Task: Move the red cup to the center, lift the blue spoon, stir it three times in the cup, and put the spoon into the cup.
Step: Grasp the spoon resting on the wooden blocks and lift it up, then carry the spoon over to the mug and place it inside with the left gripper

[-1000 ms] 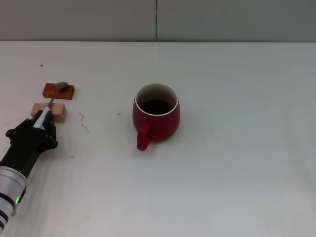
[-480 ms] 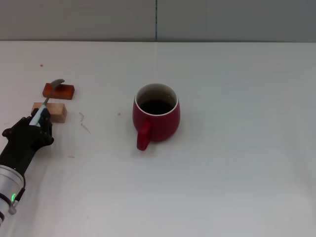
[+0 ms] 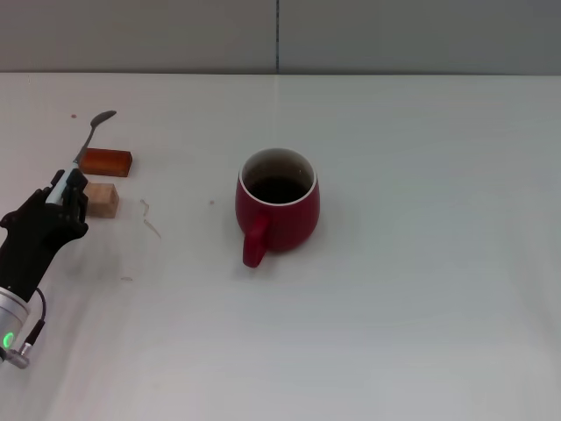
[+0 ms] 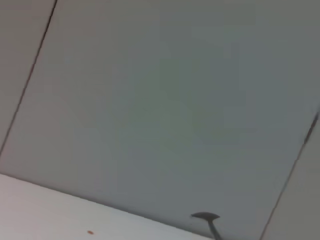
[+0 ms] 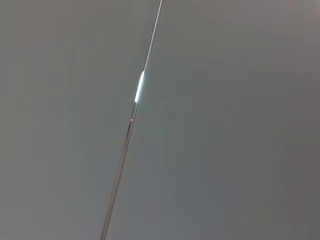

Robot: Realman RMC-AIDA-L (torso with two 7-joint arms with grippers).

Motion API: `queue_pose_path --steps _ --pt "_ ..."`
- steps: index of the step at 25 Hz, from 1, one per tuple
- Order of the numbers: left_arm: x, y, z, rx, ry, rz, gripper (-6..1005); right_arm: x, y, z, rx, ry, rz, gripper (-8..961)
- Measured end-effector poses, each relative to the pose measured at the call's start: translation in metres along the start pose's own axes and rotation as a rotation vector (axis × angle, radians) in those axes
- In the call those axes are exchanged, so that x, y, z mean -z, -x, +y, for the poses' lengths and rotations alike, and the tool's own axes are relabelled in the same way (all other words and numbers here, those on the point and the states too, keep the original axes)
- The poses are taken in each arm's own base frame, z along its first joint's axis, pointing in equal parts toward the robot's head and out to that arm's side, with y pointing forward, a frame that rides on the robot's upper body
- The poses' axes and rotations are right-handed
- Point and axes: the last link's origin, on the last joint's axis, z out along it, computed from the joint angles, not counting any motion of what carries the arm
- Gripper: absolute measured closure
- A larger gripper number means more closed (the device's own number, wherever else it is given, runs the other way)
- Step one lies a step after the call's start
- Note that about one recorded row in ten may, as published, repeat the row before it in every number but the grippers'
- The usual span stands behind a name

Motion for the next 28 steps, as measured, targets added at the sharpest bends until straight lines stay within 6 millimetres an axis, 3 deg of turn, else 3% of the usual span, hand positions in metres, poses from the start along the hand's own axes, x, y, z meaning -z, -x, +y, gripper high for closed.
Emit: queue_pose_path --steps 6,7,12,22,28 --pt "-0.008 -0.014 0.002 0.122 0.155 -0.008 829 0.000 0.000 -0.001 0.001 -0.010 0.001 273" --pt "-0.011 -0.025 0.003 0.189 0.229 0.000 829 0.000 0.000 -0.002 0.000 -0.011 0.002 273" --pt "-0.016 -0.044 0.011 0.270 0.364 -0.005 829 0.000 0.000 -0.002 0.001 -0.012 0.002 273" --pt "-0.021 -0.085 0.027 0.305 0.658 -0.055 829 0.000 0.000 -0.001 -0.002 -0.012 0.001 273" --pt "-0.031 -0.111 0.050 0.174 0.872 -0.196 829 0.000 0.000 -0.001 -0.001 -0.012 0.001 274"
